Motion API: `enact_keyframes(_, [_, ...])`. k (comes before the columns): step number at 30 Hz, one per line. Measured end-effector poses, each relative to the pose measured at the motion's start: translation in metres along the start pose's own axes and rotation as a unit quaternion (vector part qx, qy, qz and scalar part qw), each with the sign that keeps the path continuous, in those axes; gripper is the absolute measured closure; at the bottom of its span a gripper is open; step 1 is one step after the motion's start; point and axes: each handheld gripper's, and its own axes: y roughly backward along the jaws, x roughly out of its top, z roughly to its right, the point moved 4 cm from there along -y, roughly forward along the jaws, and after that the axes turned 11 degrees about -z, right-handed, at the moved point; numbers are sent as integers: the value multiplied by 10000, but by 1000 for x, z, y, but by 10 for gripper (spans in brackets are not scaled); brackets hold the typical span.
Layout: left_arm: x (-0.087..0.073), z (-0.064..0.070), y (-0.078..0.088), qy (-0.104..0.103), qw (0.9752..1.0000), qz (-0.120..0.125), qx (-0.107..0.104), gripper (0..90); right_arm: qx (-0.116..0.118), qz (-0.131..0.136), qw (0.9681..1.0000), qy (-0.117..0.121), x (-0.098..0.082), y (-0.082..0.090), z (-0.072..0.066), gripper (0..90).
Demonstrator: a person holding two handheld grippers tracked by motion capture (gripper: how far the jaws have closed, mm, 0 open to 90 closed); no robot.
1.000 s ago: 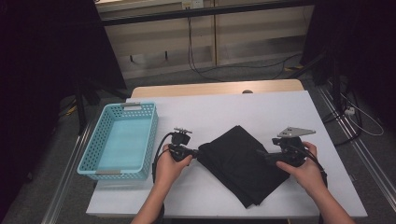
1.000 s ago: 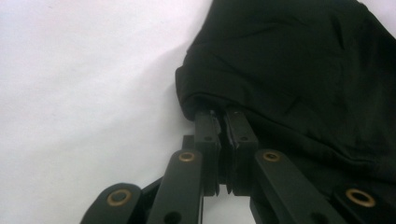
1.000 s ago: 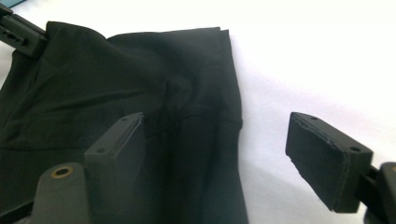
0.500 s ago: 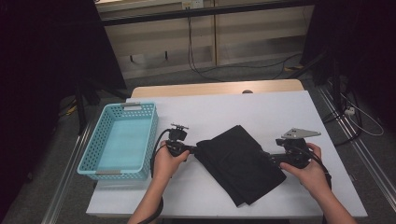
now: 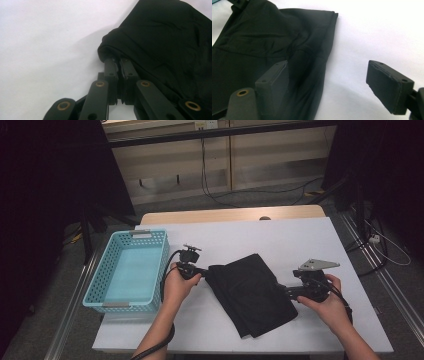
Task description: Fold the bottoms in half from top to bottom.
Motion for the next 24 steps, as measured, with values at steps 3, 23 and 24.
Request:
enact_keyframes(3, [4, -3, 1, 27, 10000, -7, 46, 852, 7, -13, 10000, 28, 0, -1, -2, 183])
enact_keyframes(23, [28, -18, -2, 124, 9997, -68, 213, 852, 49, -54, 9999, 85, 0, -5, -7, 181])
enact_keyframes(24, [28, -18, -3, 149, 9996, -57, 224, 852, 48, -51, 9999, 90, 0, -5, -8, 181])
